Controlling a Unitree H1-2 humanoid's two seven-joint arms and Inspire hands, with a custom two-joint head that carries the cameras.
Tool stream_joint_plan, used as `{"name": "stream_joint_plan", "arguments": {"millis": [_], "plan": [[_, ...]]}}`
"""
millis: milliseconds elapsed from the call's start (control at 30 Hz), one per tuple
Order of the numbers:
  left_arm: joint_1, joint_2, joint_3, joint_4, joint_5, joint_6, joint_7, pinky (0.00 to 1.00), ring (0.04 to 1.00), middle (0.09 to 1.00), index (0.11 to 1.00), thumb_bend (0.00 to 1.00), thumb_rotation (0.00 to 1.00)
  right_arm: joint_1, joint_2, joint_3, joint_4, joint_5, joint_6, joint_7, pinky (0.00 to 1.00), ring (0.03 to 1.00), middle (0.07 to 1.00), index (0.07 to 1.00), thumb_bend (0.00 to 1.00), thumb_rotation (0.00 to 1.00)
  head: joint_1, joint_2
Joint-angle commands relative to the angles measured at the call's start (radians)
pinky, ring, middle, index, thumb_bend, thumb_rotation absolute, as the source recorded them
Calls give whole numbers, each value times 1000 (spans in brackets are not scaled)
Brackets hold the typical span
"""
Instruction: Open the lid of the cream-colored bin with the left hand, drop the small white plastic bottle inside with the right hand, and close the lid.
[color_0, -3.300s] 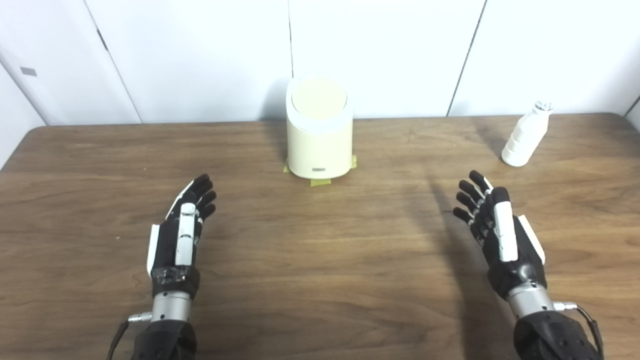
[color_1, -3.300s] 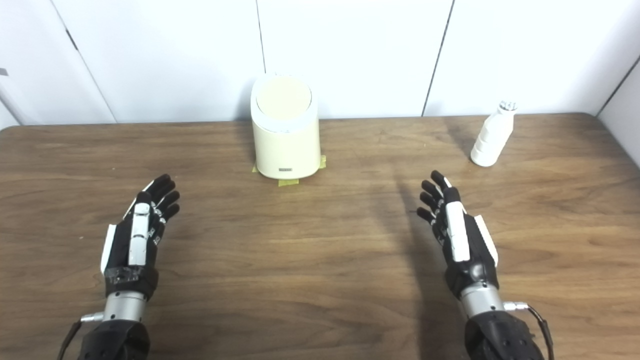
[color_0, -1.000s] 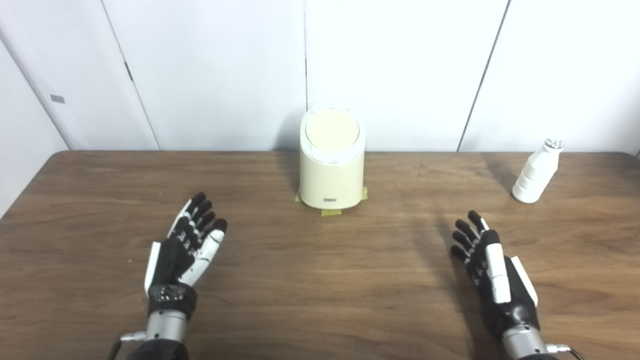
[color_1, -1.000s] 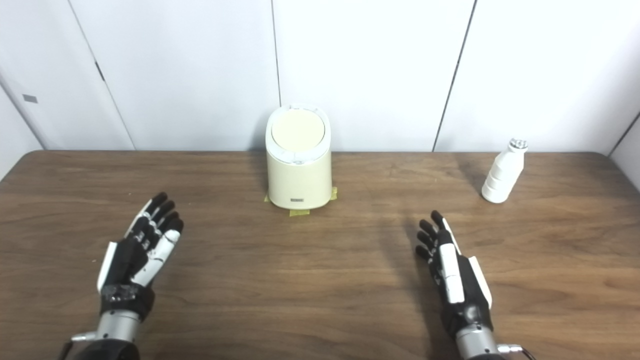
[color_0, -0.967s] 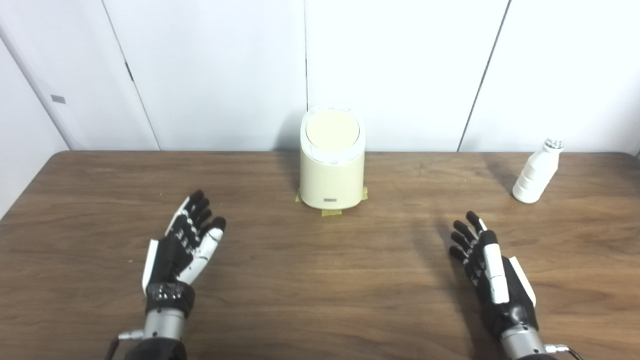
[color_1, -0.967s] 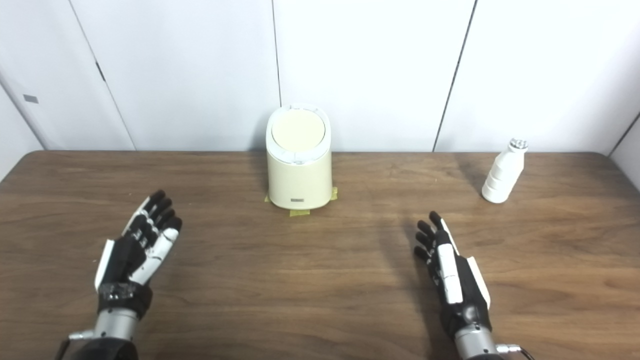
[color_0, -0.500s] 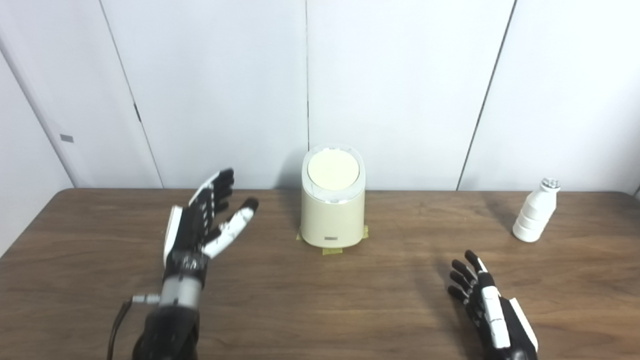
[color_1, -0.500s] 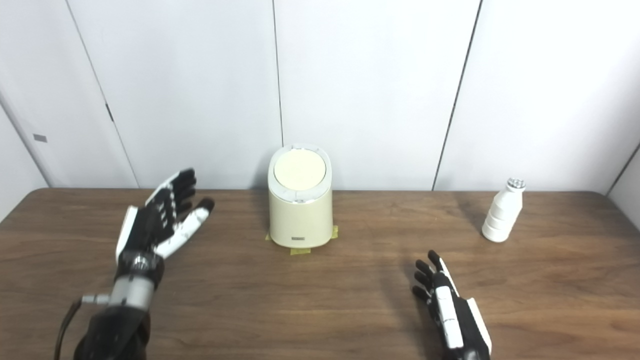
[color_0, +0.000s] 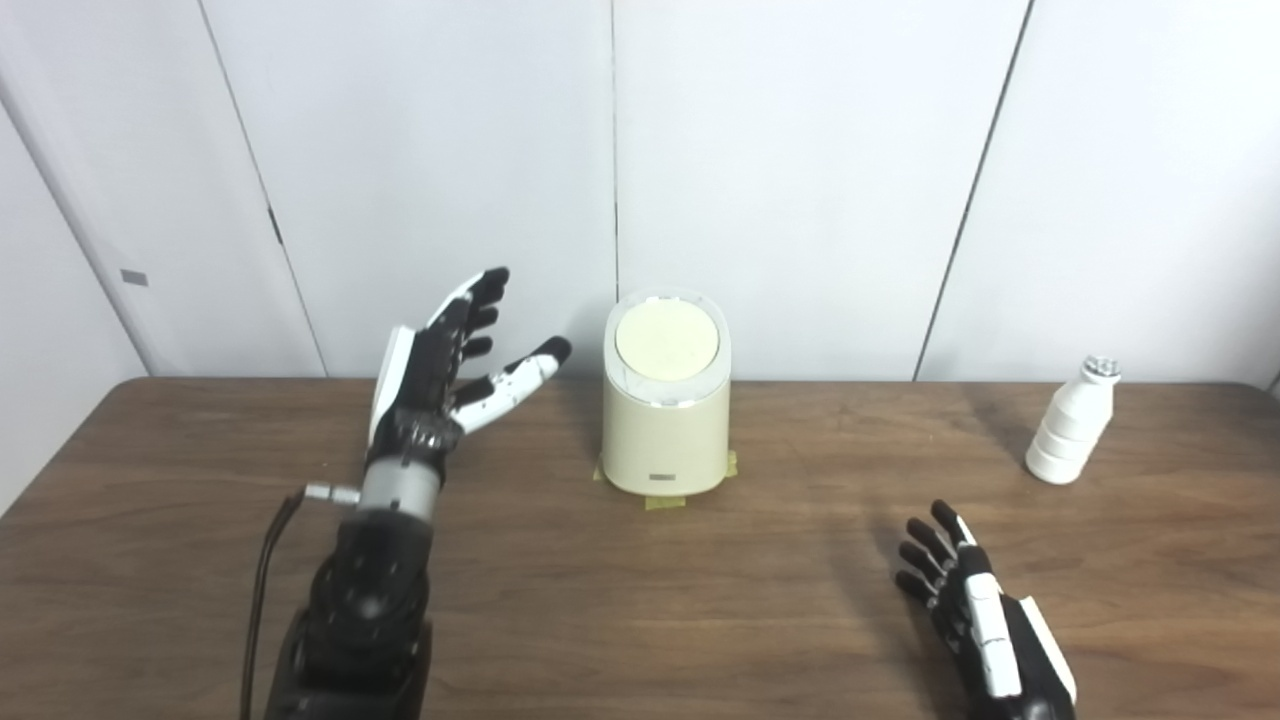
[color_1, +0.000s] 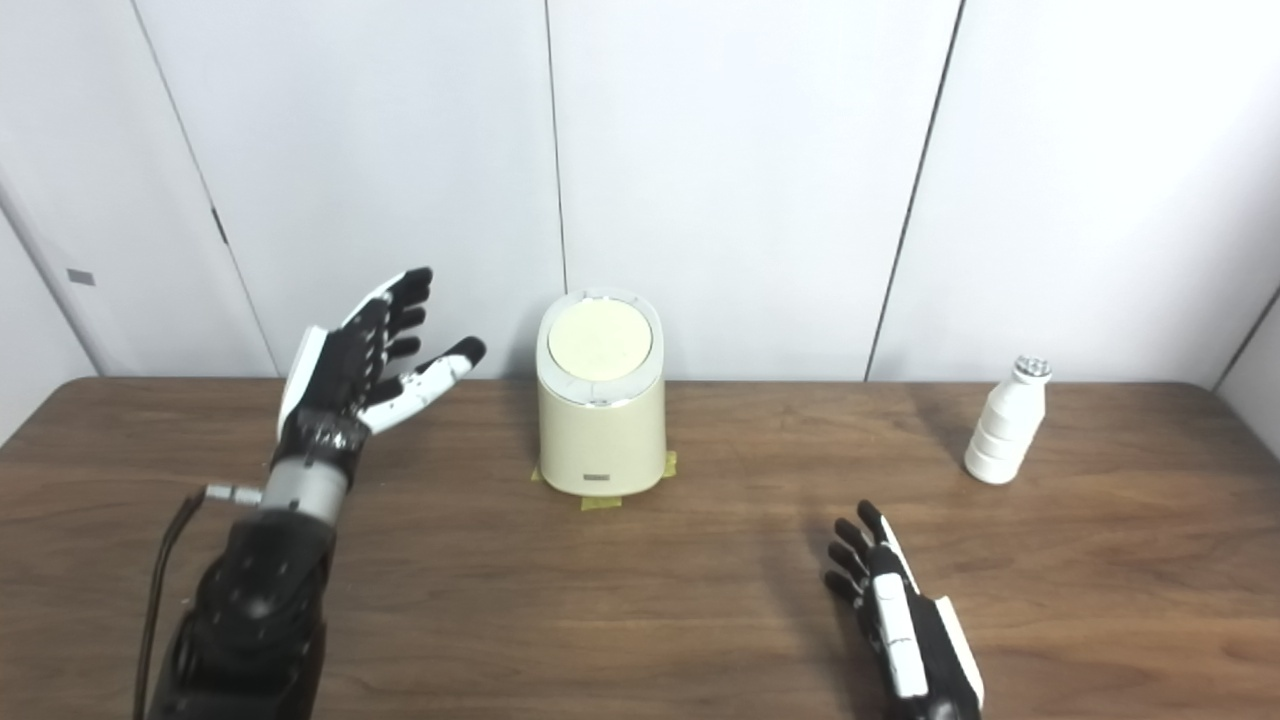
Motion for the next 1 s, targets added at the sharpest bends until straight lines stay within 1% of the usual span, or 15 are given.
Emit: {"name": "stream_joint_plan", "arguments": {"millis": [0, 100, 200, 300, 400, 467, 567, 700, 800, 867, 967], "plan": [[-80, -2, 4, 10, 66, -1, -17, 798, 861, 882, 899, 787, 311, 16, 12, 6, -5, 4, -27, 0, 867, 913, 928, 976, 505, 1000, 0, 1], [-126, -23, 25, 59, 147, -1, -54, 738, 838, 873, 887, 807, 242, 15, 8, 8, -1, 12, -30, 6, 890, 923, 932, 980, 510, 1000, -1, 3], [-173, -54, 59, 114, 227, -1, -99, 750, 835, 869, 881, 828, 216, 11, 5, 12, 6, 3, -37, 5, 886, 919, 928, 979, 504, 1000, -3, 3], [-216, -79, 93, 156, 266, -1, -155, 723, 847, 887, 903, 822, 177, 4, 10, 12, 19, 9, -45, 2, 893, 921, 926, 978, 511, 1000, -3, 0], [-251, -93, 114, 192, 313, -1, -217, 694, 855, 912, 926, 819, 178, -1, 13, 14, 34, 6, -61, 0, 895, 921, 926, 979, 511, 1000, -5, -2], [-274, -104, 128, 215, 353, -1, -255, 660, 846, 924, 932, 823, 172, -2, 15, 16, 35, 5, -61, -2, 895, 922, 925, 977, 520, 1000, -5, -2], [-302, -120, 144, 247, 397, -1, -290, 628, 839, 943, 932, 826, 115, -4, 17, 18, 36, 7, -66, -2, 904, 928, 930, 983, 526, 1000, -8, -4], [-337, -118, 139, 302, 458, -1, -326, 657, 866, 953, 928, 839, 105, -6, 21, 21, 35, 0, -67, -10, 907, 927, 926, 979, 551, 1000, -12, -3], [-363, -102, 113, 341, 503, -1, -356, 688, 885, 946, 919, 844, 110, -8, 20, 25, 33, 1, -68, -11, 911, 929, 927, 980, 557, 1000, -14, 0], [-379, -94, 100, 364, 524, -1, -371, 726, 922, 973, 916, 852, 106, -9, 17, 29, 32, 2, -71, -7, 915, 932, 932, 985, 544, 1000, -14, 1], [-410, -79, 69, 421, 557, -1, -373, 731, 928, 980, 911, 872, 95, -12, 19, 32, 28, 0, -67, -11, 914, 934, 934, 988, 543, 1000, -17, 1]]}}
